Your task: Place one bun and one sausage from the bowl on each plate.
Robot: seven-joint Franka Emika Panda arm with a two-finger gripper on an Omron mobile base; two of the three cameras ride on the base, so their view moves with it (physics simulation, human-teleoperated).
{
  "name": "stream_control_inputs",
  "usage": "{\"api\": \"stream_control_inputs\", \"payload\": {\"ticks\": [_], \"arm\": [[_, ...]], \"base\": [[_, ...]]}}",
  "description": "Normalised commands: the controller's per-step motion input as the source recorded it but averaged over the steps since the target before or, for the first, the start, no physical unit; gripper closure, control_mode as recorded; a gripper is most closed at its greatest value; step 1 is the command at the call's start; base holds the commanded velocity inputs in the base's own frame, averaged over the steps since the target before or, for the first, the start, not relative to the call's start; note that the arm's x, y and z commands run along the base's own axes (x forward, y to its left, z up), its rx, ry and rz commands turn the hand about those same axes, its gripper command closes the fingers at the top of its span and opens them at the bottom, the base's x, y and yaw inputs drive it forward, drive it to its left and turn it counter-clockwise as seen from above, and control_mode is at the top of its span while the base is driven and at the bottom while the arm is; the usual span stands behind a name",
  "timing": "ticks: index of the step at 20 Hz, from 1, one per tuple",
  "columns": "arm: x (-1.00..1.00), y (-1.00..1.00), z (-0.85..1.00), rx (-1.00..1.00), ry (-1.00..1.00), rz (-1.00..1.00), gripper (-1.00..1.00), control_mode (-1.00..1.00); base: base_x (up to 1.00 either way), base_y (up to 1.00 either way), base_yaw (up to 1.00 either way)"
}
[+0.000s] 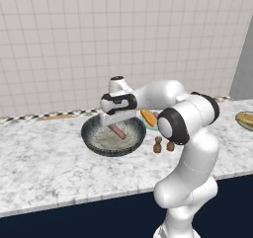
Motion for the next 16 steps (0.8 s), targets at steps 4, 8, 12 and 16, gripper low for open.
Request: {"api": "stream_control_inputs", "payload": {"ticks": [4,8,12,16], "arm": [[0.06,0.09,-0.33,-0.02,0.00,-0.09,-1.00,-1.00],[0.11,0.03,-0.28,0.00,0.00,-0.10,-1.00,-1.00],[0.27,0.00,-0.10,0.00,-0.10,-0.16,-1.00,-1.00],[0.20,-0.02,0.00,-0.01,-0.05,-0.04,-1.00,-1.00]], "base": [[0.00,0.00,0.00],[0.00,0.00,0.00],[0.00,0.00,0.00],[0.00,0.00,0.00]]}}
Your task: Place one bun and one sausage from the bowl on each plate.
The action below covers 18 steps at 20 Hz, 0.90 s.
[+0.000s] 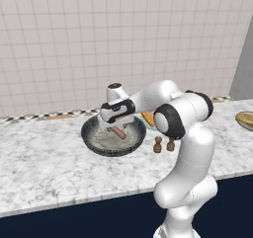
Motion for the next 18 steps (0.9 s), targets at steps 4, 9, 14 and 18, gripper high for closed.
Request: {"api": "stream_control_inputs", "payload": {"ticks": [4,9,14,18], "arm": [[0.24,-0.15,-0.01,-0.06,0.09,0.02,-1.00,-1.00],[-0.03,-0.07,-0.27,0.00,0.06,0.08,-1.00,-1.00],[-0.12,0.00,-0.43,0.00,0.00,0.12,-1.00,-1.00],[0.00,0.00,-0.02,0.00,0.00,0.02,1.00,-1.00]], "base": [[0.00,0.00,0.00],[0.00,0.00,0.00],[0.00,0.00,0.00],[0.00,0.00,0.00]]}}
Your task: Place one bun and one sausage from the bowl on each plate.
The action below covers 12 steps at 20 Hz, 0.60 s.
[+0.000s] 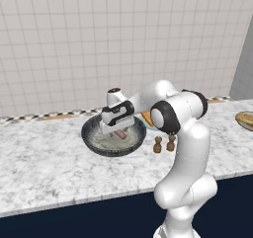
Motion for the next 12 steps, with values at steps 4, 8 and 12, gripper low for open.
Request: {"api": "stream_control_inputs", "payload": {"ticks": [4,8,12], "arm": [[0.00,0.00,0.00,0.00,0.00,0.00,1.00,-1.00],[0.00,0.00,0.02,0.00,0.00,0.00,1.00,-1.00],[-0.14,-0.14,0.43,0.00,0.00,0.00,1.00,-1.00]], "base": [[0.00,0.00,0.00],[0.00,0.00,0.00],[0.00,0.00,0.00]]}}
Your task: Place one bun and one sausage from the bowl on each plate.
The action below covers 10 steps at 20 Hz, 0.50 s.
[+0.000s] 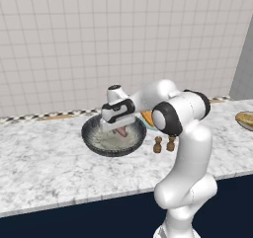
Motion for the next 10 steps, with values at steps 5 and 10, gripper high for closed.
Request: {"api": "stream_control_inputs", "payload": {"ticks": [5,10], "arm": [[-0.46,-0.23,0.80,0.00,0.00,0.00,1.00,-1.00],[-0.46,-0.56,0.82,0.01,-0.02,0.00,1.00,-1.00]], "base": [[0.00,0.00,0.00],[0.00,0.00,0.00]]}}
